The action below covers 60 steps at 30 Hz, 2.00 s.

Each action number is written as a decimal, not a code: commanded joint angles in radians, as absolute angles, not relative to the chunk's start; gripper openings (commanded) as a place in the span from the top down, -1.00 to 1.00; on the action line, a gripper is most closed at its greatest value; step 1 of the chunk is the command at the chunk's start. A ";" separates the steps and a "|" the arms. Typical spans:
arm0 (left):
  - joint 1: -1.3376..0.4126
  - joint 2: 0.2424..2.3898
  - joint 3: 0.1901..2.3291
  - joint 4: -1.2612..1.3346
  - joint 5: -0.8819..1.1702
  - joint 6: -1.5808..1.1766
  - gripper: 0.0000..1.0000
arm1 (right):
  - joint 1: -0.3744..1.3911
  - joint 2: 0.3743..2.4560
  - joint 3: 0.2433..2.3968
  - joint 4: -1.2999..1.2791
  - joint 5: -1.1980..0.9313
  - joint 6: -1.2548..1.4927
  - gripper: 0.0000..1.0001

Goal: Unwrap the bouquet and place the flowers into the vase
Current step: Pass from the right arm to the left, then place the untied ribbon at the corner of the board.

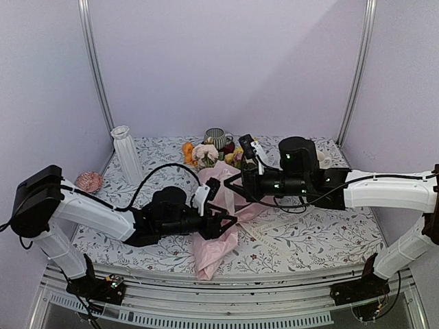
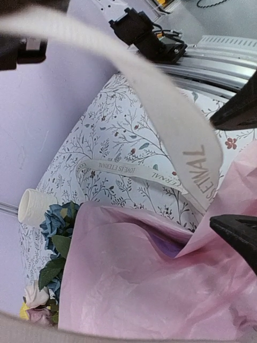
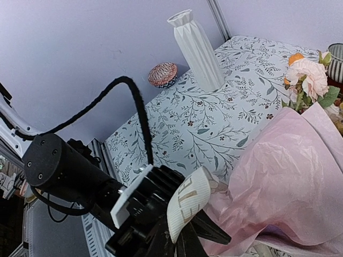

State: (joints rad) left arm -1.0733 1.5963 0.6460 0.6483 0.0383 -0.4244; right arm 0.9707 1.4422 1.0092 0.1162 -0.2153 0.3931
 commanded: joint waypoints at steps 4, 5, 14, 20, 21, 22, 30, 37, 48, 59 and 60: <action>-1.078 1.682 0.737 0.696 -0.038 -0.438 0.10 | 0.973 1.440 1.020 0.180 -0.256 0.419 0.90; -1.074 1.683 0.745 0.690 -0.046 -0.437 0.24 | 0.974 1.434 1.010 0.192 -0.254 0.417 0.90; -1.054 1.499 0.718 0.609 0.069 -0.469 1.00 | 0.973 1.392 0.953 0.172 -0.095 0.386 -0.21; -0.931 1.261 0.642 0.561 0.294 -0.666 1.00 | 0.972 1.367 0.924 0.122 0.036 0.356 -0.27; -0.902 1.216 0.619 0.558 0.304 -0.685 1.00 | 0.973 1.367 0.916 0.121 0.036 0.354 -0.28; -0.878 1.167 0.599 0.550 0.302 -0.693 1.00 | 0.972 1.368 0.908 0.119 0.033 0.349 -0.28; -0.655 0.811 0.477 0.276 -0.019 -0.682 1.00 | 0.973 1.360 0.818 0.109 0.007 0.365 -0.28; -0.460 0.612 0.440 0.023 -0.244 -0.688 1.00 | 0.972 1.326 0.735 0.080 0.075 0.403 -0.28; -0.334 0.655 0.495 -0.371 -0.635 -1.039 -0.43 | 0.961 1.310 0.675 -0.035 0.264 0.565 -0.25; -0.313 0.685 0.651 -0.638 -0.812 -1.112 -0.77 | 0.878 1.270 0.601 -0.014 0.229 0.660 -0.25; -0.310 0.694 0.669 -0.643 -0.805 -1.098 -0.83 | 0.877 1.268 0.601 -0.012 0.228 0.658 -0.25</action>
State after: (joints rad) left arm -0.3321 0.6720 0.5911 -0.5396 -0.7345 -1.1046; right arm 0.8875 1.3033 0.6163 -0.0208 0.2153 0.6250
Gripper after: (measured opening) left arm 0.882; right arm 0.627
